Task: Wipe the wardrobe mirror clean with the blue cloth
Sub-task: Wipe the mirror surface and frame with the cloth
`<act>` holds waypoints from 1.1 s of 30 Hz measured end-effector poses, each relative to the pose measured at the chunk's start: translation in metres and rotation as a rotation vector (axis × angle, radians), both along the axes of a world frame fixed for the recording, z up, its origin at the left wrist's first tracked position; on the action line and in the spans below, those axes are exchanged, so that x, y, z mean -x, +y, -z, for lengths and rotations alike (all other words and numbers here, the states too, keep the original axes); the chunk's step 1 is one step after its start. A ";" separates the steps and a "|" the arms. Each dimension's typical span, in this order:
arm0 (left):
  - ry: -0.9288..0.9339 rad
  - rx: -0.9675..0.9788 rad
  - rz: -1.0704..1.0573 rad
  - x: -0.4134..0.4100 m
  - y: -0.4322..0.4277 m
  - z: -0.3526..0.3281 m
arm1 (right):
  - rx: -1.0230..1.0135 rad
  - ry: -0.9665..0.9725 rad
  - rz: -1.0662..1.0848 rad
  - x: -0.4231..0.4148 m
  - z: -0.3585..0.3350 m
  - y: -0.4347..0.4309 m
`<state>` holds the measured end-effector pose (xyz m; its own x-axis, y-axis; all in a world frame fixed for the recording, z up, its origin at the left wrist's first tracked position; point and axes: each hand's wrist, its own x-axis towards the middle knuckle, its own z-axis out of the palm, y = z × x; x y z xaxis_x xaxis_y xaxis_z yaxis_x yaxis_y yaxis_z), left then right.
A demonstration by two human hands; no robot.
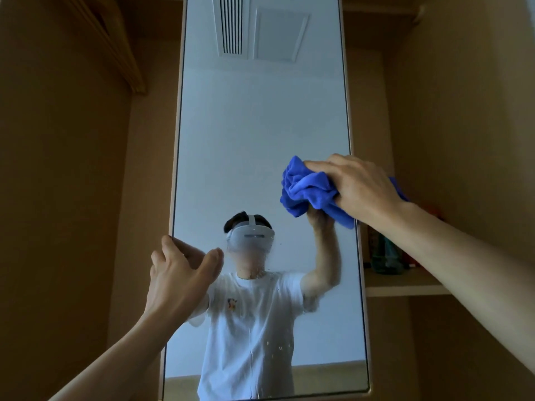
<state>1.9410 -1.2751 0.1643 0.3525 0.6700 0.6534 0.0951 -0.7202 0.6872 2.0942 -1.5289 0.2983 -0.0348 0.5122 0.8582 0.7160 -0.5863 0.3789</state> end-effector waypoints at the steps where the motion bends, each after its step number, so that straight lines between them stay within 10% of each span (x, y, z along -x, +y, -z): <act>1: 0.001 -0.003 0.000 -0.001 0.000 0.001 | 0.008 0.000 0.002 -0.002 0.007 -0.001; 14: 0.022 0.018 0.075 0.012 -0.002 0.000 | -0.107 0.168 0.014 -0.004 0.063 -0.008; 21: 0.012 0.028 0.134 0.018 0.006 -0.005 | -0.598 0.418 -0.022 -0.019 0.024 0.001; 33: 0.013 0.029 0.152 0.004 0.017 -0.007 | -0.672 0.338 -0.023 -0.018 0.022 0.023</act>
